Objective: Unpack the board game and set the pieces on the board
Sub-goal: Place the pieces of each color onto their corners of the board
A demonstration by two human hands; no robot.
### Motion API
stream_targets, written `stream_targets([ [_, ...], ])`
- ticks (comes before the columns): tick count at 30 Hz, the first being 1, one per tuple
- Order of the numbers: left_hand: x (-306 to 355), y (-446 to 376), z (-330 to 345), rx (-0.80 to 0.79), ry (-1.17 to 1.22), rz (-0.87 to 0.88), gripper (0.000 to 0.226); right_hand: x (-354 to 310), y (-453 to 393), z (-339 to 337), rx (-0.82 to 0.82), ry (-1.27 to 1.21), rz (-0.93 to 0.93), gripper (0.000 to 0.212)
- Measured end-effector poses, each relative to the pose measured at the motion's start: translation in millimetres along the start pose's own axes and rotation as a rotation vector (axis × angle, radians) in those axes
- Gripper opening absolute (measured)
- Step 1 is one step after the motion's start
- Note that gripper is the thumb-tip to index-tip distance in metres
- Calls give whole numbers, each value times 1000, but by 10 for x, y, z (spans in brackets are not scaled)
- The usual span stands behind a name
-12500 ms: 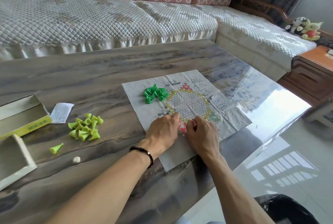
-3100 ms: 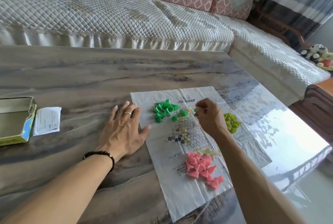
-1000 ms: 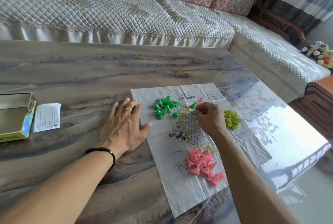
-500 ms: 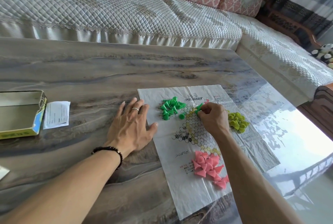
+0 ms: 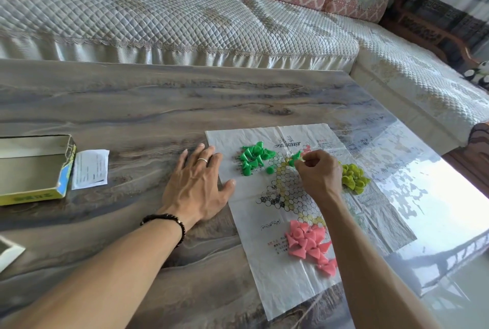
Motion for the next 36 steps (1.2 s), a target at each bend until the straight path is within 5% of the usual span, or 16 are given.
stream_targets([
  [16, -6, -17, 15, 31, 19, 9, 70, -416, 145, 326, -282, 140, -87, 16],
  [26, -6, -1, 4, 30, 26, 11, 75, -117, 183, -64, -51, 8, -16, 6],
  [36, -17, -21, 35, 29, 11, 11, 73, 31, 161, 27, -133, 78, 27, 19],
])
Point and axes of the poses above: each hand's wrist, its own y-axis away from the middle knuckle, its own z-axis out of the palm, x = y × z, the point moved 4 cm from there along -y, towards the middle knuckle, and after that the axes turned 6 degrees about -x, right-handed, at the moved point
